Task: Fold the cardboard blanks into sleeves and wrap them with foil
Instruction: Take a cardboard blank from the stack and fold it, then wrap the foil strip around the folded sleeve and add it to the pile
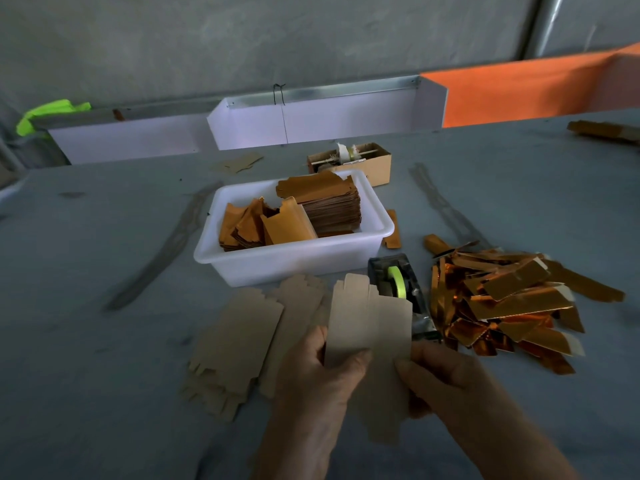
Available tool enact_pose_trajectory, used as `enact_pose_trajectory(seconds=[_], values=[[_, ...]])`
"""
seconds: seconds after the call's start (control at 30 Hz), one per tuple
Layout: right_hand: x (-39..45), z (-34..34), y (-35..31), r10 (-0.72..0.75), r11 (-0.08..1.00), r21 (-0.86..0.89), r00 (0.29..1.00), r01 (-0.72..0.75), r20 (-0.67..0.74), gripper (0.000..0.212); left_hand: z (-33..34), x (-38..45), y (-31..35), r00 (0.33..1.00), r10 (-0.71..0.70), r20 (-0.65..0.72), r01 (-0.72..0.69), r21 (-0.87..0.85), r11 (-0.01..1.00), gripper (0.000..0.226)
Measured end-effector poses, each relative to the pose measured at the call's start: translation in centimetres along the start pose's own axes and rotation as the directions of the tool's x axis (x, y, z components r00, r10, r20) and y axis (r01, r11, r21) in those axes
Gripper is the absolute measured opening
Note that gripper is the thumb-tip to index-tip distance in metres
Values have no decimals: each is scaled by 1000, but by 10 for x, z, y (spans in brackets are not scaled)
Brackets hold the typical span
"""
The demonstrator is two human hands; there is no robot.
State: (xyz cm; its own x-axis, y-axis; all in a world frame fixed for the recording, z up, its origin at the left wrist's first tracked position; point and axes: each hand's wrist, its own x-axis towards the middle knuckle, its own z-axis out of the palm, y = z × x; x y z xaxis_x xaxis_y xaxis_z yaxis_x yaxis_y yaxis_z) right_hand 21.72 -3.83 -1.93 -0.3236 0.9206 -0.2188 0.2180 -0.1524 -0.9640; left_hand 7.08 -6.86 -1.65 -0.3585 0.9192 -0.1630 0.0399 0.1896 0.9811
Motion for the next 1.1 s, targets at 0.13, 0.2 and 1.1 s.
enact_pose_trajectory(seconds=[0.13, 0.2, 1.1], values=[[-5, 5, -4, -168, 937, -324, 982, 133, -83, 16, 6, -1, -5, 991, 87, -96, -72, 153, 986, 12], [-8, 11, -8, -253, 899, -393, 962, 195, -101, 13, 11, -4, -6, 975, 178, -136, -143, 233, 962, 11], [1, -3, -7, 95, 923, 380, 992, -58, -79, 13, 8, -8, -4, 986, 130, 109, -147, 166, 975, 29]])
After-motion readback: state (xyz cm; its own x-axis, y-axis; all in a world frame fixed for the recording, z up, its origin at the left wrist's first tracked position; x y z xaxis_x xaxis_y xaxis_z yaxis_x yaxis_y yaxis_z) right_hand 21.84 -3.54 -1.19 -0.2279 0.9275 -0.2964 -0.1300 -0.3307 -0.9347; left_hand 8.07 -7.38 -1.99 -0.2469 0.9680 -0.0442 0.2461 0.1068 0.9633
